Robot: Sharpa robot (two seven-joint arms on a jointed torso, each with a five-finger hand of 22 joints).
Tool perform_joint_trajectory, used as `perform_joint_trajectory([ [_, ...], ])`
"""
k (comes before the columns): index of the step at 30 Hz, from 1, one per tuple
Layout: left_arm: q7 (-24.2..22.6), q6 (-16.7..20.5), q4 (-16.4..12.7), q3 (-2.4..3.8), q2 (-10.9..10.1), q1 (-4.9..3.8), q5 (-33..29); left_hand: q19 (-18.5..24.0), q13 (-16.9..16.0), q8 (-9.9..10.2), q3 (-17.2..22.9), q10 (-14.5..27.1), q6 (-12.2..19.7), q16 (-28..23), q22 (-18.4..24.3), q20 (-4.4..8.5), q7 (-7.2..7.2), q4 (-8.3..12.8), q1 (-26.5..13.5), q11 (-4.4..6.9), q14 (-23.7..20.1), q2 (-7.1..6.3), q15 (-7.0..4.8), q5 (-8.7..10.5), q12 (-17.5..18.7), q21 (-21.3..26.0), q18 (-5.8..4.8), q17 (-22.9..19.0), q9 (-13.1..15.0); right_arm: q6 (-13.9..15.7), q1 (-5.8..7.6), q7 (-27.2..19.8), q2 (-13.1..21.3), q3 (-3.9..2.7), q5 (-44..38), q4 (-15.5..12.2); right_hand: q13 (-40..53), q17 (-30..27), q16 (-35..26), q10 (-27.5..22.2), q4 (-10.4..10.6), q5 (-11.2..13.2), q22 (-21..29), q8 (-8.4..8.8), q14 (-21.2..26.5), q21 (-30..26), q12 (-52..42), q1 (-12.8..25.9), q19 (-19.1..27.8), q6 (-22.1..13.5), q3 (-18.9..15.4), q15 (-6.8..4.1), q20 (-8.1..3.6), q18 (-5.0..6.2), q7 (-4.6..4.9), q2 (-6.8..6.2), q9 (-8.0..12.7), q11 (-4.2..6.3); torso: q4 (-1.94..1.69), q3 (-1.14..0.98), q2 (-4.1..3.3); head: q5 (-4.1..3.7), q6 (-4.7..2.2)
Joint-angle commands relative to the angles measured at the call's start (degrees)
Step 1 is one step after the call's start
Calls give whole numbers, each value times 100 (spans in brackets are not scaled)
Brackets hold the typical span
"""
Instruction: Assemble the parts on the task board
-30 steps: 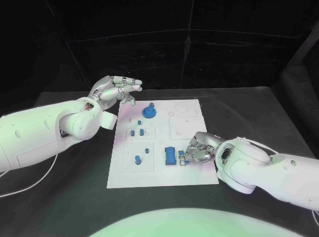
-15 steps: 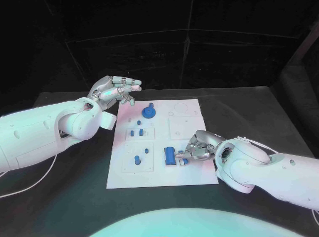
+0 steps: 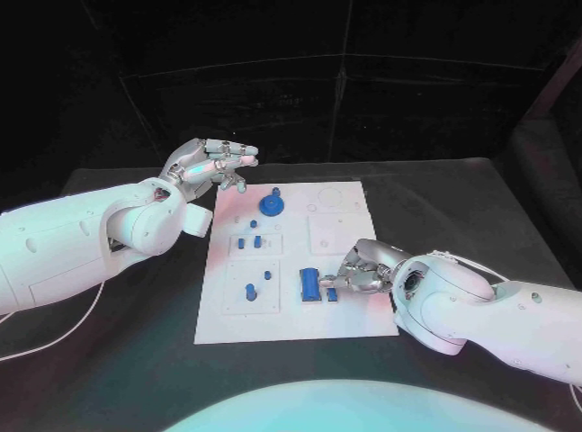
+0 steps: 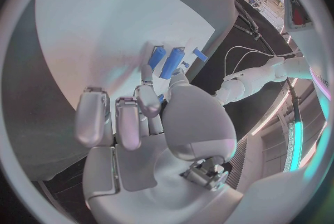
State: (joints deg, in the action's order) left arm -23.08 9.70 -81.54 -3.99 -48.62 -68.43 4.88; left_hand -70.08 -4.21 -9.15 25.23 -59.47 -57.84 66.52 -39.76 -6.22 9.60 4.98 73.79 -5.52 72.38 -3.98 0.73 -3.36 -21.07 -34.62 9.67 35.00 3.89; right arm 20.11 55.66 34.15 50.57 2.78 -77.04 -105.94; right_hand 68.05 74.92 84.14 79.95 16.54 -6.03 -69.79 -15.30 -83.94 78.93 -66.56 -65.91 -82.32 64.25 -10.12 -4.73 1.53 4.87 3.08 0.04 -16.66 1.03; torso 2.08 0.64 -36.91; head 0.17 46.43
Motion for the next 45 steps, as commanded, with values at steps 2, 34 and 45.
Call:
perform_joint_trajectory([
  [2,-10,-74,3,3,5,-7,-9,5,6,-23,-1,33,21,-24,9,-22,20,23,29,-15,-33,-8,5,-21,-34,28,81,-6,-1,-112,7,-79,16,-1,147,-23,7,495,26,10,-3,-72,-9,-19,-415,22,-29,-15,-34,21,-44,-21,-14,-86,-3,69,-14,20,-1,-2,-2,-5,2],
  [34,9,-69,-6,3,-17,-7,-9,5,6,-23,-1,33,21,-24,9,-22,20,23,29,-15,-33,-8,5,-21,-34,28,81,-6,-1,-510,7,-170,207,0,-22,-81,33,525,37,24,-448,-221,-34,-24,-419,28,-34,-799,-36,39,-105,-22,-18,-90,4,-4,-66,18,-3,1,-5,-9,18],
  [45,9,-70,-1,3,-12,-7,-9,5,6,-23,-1,33,21,-24,9,-22,20,23,29,-15,-33,-8,5,-21,-34,28,81,-6,-1,-530,7,-149,116,0,-73,46,34,528,38,27,-464,-244,-44,-25,-419,33,-33,-826,-39,45,-107,-22,-17,-91,-1,55,-72,22,-3,0,-4,-5,28],
])
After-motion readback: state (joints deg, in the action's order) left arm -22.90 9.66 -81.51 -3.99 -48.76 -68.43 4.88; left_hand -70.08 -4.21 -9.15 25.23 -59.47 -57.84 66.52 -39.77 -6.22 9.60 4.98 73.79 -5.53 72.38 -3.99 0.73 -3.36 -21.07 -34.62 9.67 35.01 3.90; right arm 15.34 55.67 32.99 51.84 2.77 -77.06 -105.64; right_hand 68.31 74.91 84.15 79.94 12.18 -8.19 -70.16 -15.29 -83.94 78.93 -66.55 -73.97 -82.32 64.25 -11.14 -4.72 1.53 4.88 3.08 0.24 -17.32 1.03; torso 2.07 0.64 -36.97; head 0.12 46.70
